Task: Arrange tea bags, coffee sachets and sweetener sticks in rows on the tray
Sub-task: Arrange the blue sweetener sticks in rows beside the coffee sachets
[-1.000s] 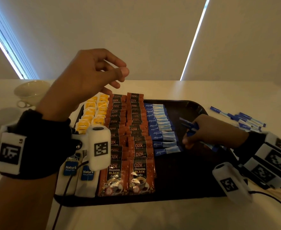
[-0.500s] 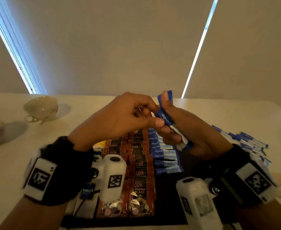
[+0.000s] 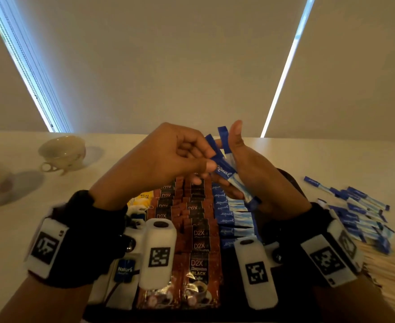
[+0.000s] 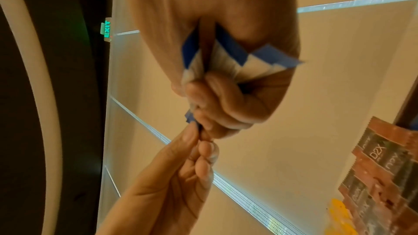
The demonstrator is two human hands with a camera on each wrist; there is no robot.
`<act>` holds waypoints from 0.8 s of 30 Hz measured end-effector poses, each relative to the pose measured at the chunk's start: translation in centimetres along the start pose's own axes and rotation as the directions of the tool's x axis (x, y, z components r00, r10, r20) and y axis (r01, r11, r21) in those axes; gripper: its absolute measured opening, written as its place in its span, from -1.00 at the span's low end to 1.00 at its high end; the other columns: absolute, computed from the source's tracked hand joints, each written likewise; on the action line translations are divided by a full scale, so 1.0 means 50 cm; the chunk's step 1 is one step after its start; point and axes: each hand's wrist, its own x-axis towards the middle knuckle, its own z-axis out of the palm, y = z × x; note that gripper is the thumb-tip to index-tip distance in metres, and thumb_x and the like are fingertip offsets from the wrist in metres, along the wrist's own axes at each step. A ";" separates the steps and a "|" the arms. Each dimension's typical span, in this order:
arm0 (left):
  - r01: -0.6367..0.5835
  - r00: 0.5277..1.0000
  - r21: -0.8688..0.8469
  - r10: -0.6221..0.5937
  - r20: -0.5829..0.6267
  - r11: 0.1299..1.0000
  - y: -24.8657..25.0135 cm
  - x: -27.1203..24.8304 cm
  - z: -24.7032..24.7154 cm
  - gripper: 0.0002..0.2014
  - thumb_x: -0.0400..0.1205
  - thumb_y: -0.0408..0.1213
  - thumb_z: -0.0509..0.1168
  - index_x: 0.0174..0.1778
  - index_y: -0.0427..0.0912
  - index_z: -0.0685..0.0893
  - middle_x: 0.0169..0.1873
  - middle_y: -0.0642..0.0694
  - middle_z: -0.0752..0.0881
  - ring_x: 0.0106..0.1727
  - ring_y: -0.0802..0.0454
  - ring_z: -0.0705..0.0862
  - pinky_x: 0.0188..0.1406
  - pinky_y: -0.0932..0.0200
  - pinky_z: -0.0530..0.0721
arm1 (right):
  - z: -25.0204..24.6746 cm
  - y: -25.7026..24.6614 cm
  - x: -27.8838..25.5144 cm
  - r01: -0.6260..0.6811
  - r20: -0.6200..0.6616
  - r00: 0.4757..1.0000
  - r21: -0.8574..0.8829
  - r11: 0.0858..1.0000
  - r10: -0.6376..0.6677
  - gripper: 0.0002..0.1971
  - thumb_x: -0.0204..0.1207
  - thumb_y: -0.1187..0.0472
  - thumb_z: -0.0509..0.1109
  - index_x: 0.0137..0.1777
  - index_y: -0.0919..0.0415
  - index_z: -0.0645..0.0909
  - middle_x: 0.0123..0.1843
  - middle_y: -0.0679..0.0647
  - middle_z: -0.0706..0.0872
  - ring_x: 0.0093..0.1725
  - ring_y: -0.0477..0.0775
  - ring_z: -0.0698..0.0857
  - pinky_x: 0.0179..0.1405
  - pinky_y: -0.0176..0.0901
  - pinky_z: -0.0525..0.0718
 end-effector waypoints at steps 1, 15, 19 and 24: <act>0.003 1.000 -0.010 -0.003 -0.002 1.000 -0.001 0.001 0.002 -0.92 0.46 -0.45 0.43 -0.16 -0.29 0.71 -0.38 -0.16 0.78 -0.40 0.10 0.76 -0.35 0.28 0.75 | -0.004 0.003 0.000 -0.019 0.013 1.000 0.004 1.000 0.019 -0.31 0.48 -0.34 -0.24 -0.06 0.13 0.59 -0.66 -0.04 0.53 -0.75 -0.19 0.42 -0.77 -0.39 0.35; 0.007 0.996 -0.030 -0.010 -0.084 1.000 -0.008 0.005 -0.001 -0.90 0.40 -0.34 0.44 -0.20 -0.23 0.72 -0.31 -0.22 0.78 -0.33 -0.07 0.78 -0.31 0.22 0.78 | -0.056 -0.001 -0.005 -0.093 0.119 0.989 -0.006 0.996 0.093 -0.62 0.56 -0.11 0.17 -0.14 0.25 0.48 -0.48 0.14 0.47 -0.72 -0.14 0.31 -0.76 -0.41 0.26; 0.004 0.992 -0.031 -0.008 -0.129 1.000 -0.012 0.005 -0.016 -0.92 0.44 -0.37 0.42 -0.17 -0.22 0.73 -0.31 -0.17 0.78 -0.33 -0.01 0.78 -0.31 0.24 0.77 | -0.070 0.002 -0.005 -0.103 0.043 0.994 0.014 0.995 0.102 -0.73 0.61 0.02 0.22 -0.10 0.22 0.59 -0.58 -0.01 0.51 -0.67 -0.17 0.27 -0.72 -0.43 0.26; -0.041 0.983 0.041 0.047 -0.176 0.998 -0.011 0.007 -0.019 -0.90 0.50 -0.42 0.40 -0.11 -0.18 0.76 -0.30 -0.04 0.79 -0.31 0.04 0.78 -0.30 0.29 0.75 | -0.086 0.000 -0.014 -0.001 -0.039 0.999 0.120 0.993 0.006 -0.69 0.37 0.09 0.36 0.02 0.27 0.70 -0.59 -0.02 0.45 -0.66 -0.18 0.28 -0.66 -0.42 0.24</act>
